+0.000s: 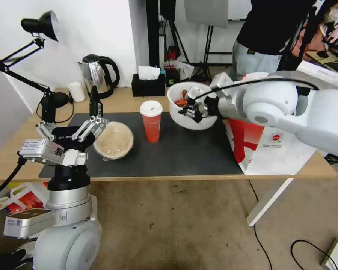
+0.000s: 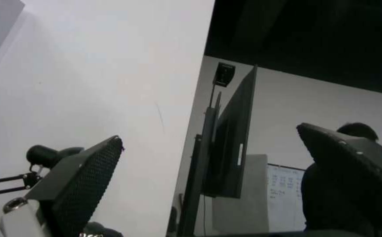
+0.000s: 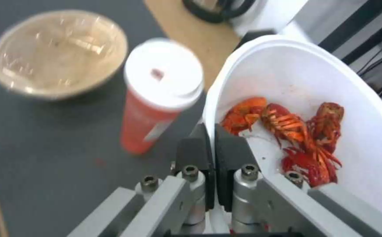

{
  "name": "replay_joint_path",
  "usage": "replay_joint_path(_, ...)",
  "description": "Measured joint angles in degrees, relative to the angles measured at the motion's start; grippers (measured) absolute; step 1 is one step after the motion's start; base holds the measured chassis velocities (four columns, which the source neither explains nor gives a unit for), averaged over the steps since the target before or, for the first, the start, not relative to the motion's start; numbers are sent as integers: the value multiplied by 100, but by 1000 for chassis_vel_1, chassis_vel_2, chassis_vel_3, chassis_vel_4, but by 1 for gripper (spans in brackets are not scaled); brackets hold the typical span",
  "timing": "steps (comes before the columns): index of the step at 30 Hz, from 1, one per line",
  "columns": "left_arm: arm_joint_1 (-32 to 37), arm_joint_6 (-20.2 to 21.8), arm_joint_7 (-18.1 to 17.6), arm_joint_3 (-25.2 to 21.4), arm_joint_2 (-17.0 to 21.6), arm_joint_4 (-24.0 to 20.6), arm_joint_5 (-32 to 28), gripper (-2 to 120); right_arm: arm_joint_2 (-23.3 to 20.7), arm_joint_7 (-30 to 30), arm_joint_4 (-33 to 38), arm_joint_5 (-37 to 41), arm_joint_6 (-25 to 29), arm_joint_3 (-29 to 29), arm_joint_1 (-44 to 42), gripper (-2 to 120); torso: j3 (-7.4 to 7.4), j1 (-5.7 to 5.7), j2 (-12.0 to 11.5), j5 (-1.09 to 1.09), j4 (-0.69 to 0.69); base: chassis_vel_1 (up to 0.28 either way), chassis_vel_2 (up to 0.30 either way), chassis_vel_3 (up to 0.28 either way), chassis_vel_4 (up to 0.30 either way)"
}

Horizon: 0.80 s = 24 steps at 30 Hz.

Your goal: Pick up the trash from the table and place it into the takeout bag.

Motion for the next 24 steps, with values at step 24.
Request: replay_joint_path(24, 112, 0, -1, -27, 50, -27, -38, 100, 401, -277, -781, 1145, 1, 210, 2117, 0, 0, 0, 0, -1, 0, 0, 0, 0, 0)
